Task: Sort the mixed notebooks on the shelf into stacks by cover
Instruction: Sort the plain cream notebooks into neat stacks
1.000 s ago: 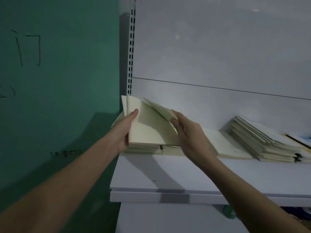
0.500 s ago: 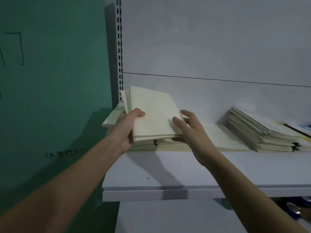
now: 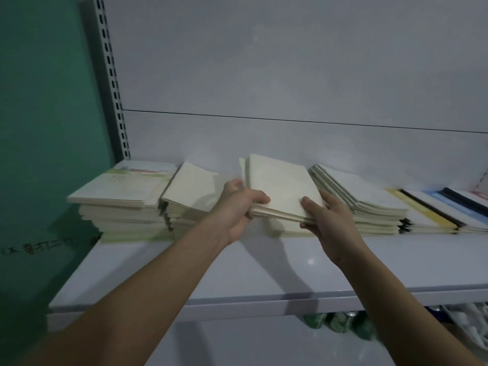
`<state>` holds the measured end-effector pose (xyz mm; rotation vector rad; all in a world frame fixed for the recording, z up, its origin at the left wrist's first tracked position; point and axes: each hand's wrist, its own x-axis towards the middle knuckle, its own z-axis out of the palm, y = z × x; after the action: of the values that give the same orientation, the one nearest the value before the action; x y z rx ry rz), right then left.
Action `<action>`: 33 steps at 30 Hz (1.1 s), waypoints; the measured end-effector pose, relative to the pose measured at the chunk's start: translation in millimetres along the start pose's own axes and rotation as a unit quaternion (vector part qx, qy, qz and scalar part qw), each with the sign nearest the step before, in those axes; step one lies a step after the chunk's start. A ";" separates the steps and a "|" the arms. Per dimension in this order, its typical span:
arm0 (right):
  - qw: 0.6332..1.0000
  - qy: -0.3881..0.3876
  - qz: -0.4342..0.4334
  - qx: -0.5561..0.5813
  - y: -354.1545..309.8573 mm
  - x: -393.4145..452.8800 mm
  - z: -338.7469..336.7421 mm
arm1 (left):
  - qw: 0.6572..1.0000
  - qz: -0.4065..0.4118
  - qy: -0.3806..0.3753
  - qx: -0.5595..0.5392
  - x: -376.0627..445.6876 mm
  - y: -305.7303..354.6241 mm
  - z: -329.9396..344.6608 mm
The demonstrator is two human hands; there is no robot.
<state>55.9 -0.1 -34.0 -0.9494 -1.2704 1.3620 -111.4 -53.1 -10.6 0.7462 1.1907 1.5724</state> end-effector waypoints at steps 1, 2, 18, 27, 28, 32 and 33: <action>1.000 0.006 0.001 -0.028 2.4 6.3 -12.9 | 1.000 -0.002 0.007 0.003 4.5 -13.6 11.6; 0.999 0.008 0.005 -0.052 6.2 12.3 -25.3 | 1.000 0.000 0.017 0.002 11.4 -29.8 20.9; 0.863 0.043 -0.132 -0.485 81.1 82.6 -36.0 | 0.869 0.127 0.092 0.470 58.5 -116.8 31.6; 0.878 0.034 -0.123 -0.461 91.7 86.8 -44.7 | 0.877 0.148 0.087 0.449 67.3 -124.7 24.4; 0.874 0.023 -0.129 -0.469 93.9 90.9 -45.9 | 0.880 0.148 0.090 0.442 68.6 -125.3 22.4; 0.869 -0.011 -0.150 -0.472 100.2 103.4 -48.9 | 0.871 0.137 0.094 0.463 70.7 -127.1 21.8; 0.870 -0.010 -0.147 -0.471 100.5 103.4 -48.8 | 0.866 0.138 0.095 0.471 70.6 -127.4 22.5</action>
<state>68.4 116.5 -131.2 -1.2954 -2.0552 0.4519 -71.2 24.8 -129.1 1.4543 2.1163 1.2299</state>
